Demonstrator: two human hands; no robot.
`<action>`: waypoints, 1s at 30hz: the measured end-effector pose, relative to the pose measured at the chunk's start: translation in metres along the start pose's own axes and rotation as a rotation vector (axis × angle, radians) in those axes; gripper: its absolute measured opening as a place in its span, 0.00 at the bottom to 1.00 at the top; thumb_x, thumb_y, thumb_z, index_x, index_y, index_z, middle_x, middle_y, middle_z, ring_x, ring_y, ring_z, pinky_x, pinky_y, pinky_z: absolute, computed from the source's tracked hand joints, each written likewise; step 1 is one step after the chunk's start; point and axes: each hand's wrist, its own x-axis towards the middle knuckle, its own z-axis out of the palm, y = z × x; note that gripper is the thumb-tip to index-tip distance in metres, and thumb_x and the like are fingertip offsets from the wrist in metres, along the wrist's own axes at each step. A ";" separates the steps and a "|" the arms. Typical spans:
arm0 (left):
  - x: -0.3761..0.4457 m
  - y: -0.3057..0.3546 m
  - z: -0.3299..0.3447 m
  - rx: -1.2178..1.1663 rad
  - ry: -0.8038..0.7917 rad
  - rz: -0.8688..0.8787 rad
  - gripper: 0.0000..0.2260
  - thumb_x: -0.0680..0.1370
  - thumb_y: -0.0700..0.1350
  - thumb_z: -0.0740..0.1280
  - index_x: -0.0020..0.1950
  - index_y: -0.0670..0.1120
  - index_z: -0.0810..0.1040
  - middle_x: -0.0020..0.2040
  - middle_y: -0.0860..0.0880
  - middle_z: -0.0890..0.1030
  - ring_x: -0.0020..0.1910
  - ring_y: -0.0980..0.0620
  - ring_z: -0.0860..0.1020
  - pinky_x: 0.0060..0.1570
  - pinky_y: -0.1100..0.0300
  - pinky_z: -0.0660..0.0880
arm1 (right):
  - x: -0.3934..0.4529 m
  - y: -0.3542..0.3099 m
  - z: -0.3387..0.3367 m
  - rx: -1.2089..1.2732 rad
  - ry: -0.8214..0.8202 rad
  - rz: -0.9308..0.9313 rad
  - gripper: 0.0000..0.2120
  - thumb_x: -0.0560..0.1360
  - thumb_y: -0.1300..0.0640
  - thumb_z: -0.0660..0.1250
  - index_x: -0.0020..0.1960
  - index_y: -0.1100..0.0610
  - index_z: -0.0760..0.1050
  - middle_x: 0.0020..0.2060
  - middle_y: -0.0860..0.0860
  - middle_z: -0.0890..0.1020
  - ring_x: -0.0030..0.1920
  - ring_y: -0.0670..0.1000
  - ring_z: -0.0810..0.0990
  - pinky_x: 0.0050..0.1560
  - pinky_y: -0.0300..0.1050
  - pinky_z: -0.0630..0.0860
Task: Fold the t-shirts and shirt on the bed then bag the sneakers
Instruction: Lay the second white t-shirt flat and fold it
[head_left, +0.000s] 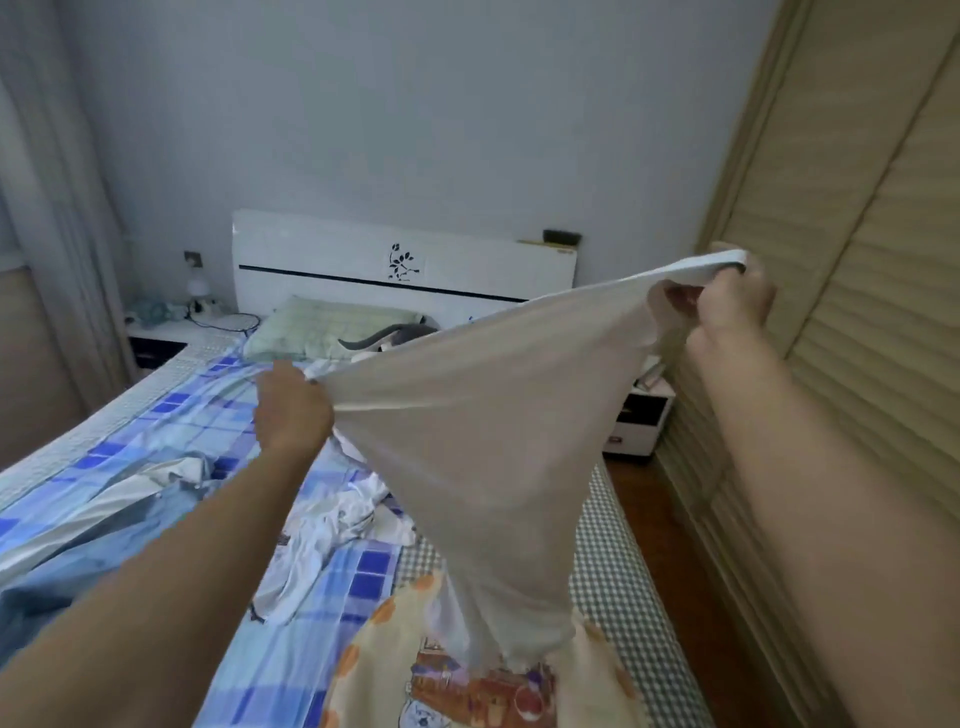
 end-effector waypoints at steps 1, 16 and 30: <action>0.012 0.015 -0.013 -0.057 0.051 -0.030 0.12 0.81 0.41 0.57 0.62 0.39 0.70 0.64 0.35 0.72 0.61 0.31 0.73 0.59 0.42 0.70 | 0.000 -0.004 -0.007 0.052 0.022 0.012 0.17 0.80 0.65 0.52 0.48 0.52 0.77 0.45 0.55 0.81 0.44 0.56 0.82 0.38 0.50 0.84; -0.161 -0.377 -0.042 -0.161 -0.393 -0.649 0.15 0.75 0.31 0.58 0.55 0.39 0.81 0.27 0.42 0.77 0.29 0.44 0.74 0.39 0.43 0.78 | -0.306 0.303 -0.279 -1.495 -0.663 0.388 0.09 0.80 0.62 0.58 0.51 0.49 0.73 0.44 0.48 0.76 0.42 0.52 0.75 0.40 0.48 0.72; -0.189 -0.406 -0.038 -0.309 -0.498 -0.992 0.18 0.78 0.24 0.58 0.61 0.41 0.75 0.55 0.37 0.76 0.40 0.46 0.77 0.24 0.64 0.78 | -0.371 0.309 -0.280 -0.593 0.280 1.163 0.16 0.85 0.65 0.57 0.72 0.60 0.70 0.58 0.64 0.78 0.40 0.59 0.79 0.45 0.58 0.82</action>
